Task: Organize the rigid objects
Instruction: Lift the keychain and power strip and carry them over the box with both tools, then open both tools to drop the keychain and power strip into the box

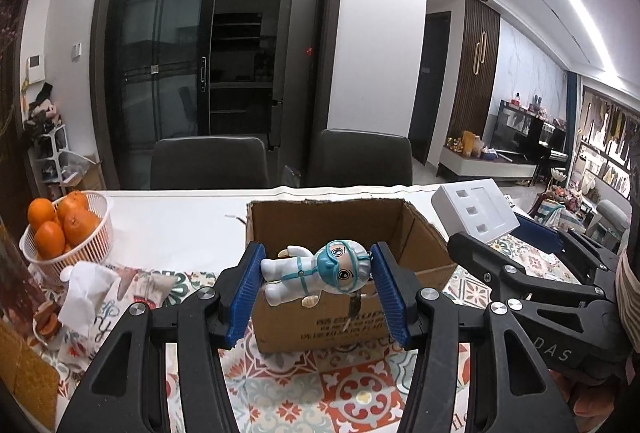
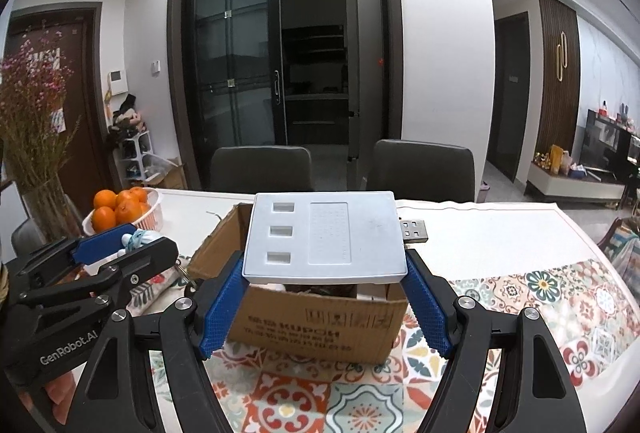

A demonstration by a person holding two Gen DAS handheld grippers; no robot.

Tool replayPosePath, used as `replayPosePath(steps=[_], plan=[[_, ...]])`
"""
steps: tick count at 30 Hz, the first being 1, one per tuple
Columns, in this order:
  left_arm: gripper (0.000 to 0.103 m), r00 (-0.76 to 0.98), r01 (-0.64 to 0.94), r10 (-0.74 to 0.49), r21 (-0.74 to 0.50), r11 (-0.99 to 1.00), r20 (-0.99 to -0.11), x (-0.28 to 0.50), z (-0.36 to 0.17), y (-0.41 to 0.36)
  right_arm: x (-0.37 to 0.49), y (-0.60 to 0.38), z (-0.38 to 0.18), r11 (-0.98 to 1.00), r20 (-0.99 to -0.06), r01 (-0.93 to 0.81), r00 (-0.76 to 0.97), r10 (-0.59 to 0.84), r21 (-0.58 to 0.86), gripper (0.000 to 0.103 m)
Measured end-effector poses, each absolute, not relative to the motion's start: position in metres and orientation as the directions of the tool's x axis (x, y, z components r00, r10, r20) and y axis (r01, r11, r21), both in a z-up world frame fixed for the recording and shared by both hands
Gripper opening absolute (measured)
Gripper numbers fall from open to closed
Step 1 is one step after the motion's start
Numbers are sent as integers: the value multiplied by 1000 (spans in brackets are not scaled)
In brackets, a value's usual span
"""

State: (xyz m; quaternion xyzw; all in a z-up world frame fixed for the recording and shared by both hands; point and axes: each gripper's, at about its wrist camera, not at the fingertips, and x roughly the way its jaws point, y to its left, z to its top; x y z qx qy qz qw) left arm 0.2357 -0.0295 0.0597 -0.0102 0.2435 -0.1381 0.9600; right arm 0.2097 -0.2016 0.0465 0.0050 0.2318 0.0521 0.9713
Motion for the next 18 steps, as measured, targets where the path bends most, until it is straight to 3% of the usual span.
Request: replayPosePath(steps=[18], plan=[[54, 824, 256, -249, -56, 965, -510, 294, 64, -51, 265, -212, 43, 994, -518, -100, 849, 105, 37, 77]])
